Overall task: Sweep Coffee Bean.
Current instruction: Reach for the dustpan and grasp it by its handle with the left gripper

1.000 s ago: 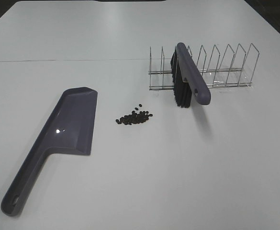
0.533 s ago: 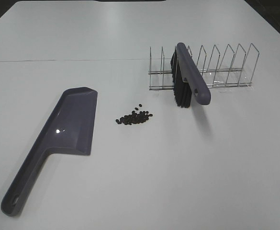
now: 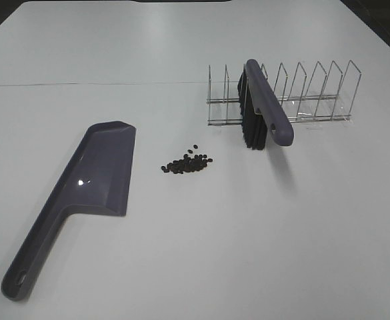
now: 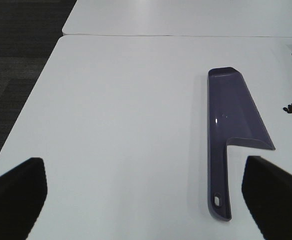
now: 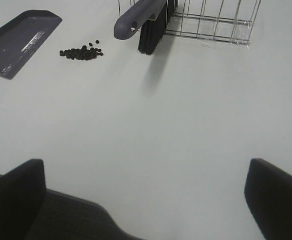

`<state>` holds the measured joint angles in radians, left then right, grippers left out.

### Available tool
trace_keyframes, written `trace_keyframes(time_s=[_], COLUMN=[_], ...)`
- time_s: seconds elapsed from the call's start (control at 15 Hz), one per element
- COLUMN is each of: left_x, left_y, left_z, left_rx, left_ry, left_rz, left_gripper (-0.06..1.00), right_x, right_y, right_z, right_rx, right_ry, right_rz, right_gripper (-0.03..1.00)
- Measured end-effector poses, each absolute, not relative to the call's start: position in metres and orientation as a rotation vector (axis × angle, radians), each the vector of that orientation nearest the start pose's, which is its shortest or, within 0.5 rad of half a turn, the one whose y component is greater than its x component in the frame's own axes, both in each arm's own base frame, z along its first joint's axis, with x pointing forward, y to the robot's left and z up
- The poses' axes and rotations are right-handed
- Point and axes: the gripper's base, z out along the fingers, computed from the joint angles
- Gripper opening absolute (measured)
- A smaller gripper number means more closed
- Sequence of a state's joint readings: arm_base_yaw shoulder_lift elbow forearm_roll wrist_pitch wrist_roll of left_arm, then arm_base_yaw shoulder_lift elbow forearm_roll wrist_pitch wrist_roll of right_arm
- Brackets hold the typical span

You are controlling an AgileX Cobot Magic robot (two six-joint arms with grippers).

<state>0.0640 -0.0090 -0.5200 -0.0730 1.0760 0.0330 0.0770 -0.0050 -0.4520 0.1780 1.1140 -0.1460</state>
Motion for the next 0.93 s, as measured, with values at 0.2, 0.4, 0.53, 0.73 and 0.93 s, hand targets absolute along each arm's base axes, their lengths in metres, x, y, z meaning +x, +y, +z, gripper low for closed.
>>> trace_keyframes(time_s=[0.2,0.4,0.53,0.73,0.93], left_x=[-0.004,0.019,0.051,0.092,0.122], left_y=[-0.006,-0.005,-0.002,0.001,0.001], left_z=[0.282,0.291,0.300,0.299,0.283], left_rx=[-0.028,-0.034,-0.045,-0.057,-0.056], left_ry=[2.073,2.300,2.502,2.678,2.840], left_rz=[-0.028,-0.038,-0.039,-0.051,-0.071], left_gripper=[0.99,0.98,0.98,0.98,0.98], right_x=[-0.005,-0.005,-0.005,-0.005,-0.005], right_y=[0.014,0.014,0.014,0.014,0.014], right_z=[0.261,0.261,0.261,0.261,0.261], right_rx=[-0.247,-0.247,-0.247,-0.247,-0.247], right_ry=[2.117,2.117,2.117,2.117,2.117], right_rz=[0.176,0.176,0.176,0.176,0.176], right_gripper=[0.98,0.98,0.98,0.98,0.98])
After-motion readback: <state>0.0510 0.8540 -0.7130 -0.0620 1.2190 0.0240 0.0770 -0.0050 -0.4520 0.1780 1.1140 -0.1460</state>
